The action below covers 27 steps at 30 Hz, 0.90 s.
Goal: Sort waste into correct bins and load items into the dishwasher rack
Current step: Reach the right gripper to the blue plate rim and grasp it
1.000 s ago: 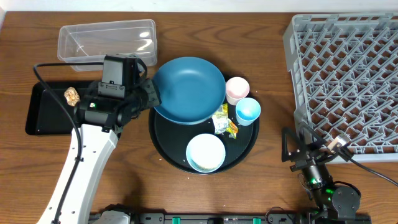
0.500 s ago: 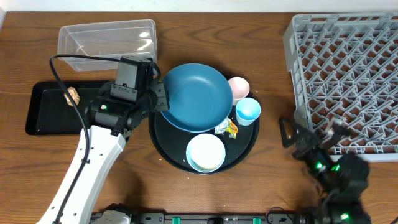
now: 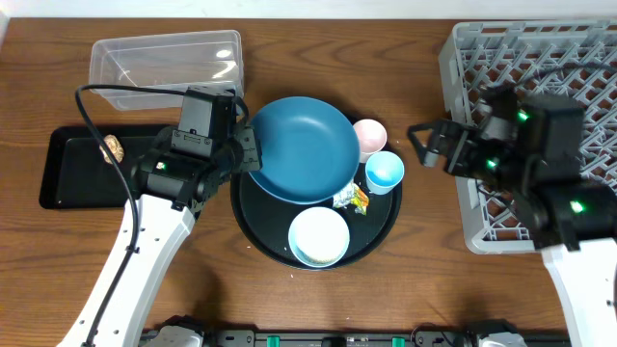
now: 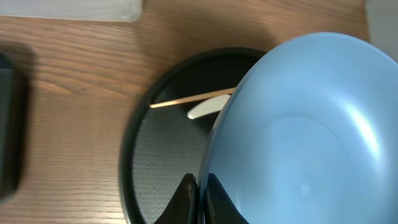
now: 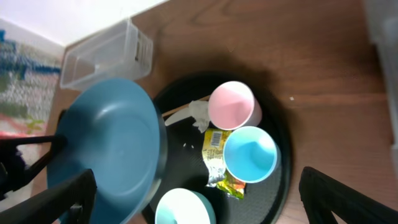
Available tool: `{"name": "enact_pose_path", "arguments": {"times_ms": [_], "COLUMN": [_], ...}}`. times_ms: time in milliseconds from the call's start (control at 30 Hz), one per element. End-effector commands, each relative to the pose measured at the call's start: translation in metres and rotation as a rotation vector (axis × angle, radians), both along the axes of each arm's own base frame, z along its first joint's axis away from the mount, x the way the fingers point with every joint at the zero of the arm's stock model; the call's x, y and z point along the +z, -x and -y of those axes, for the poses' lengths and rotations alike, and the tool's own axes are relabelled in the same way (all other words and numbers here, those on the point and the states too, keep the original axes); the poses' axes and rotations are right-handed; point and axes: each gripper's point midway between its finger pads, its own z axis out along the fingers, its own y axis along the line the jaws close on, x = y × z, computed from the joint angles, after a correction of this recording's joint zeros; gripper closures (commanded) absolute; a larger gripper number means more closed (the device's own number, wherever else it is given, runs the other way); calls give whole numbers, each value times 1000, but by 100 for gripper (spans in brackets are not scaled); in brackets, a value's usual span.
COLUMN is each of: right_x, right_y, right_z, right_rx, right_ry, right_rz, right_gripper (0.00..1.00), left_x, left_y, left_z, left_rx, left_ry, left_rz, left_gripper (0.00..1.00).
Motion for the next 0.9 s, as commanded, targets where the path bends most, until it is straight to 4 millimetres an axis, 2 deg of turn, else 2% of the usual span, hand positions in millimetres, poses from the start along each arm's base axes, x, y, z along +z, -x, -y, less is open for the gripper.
{"name": "enact_pose_path", "arguments": {"times_ms": [0, 167, 200, 300, 400, 533, 667, 867], "right_x": [-25, -79, -89, -98, -96, -82, -67, -44], "right_y": [-9, -16, -17, -20, -21, -21, -22, -21], "right_z": [-14, -40, -48, -60, -65, -65, -51, -48], "right_rx": [5, 66, 83, 102, 112, 109, 58, 73], "right_ry": [-5, 19, 26, 26, 36, 53, 118, 142], "right_rz": [-105, -274, -300, -314, -306, -295, -294, -266], "right_gripper": [1, 1, 4, 5, 5, 4, 1, 1], "left_x": [9, 9, 9, 8, 7, 4, 2, 1], "left_y": [5, 6, 6, 9, 11, 10, 8, 7], "left_z": [17, 19, 19, 21, 24, 18, 2, 2], "left_rx": [-50, -57, -57, -67, -79, -50, 11, 14], "left_ry": [90, 96, 96, 92, 75, 12, -61, -62], "left_rz": [-4, -4, -5, -11, -14, 0, 5, 4], "left_gripper": [94, 94, 94, 94, 94, 94, 94, 94]}}
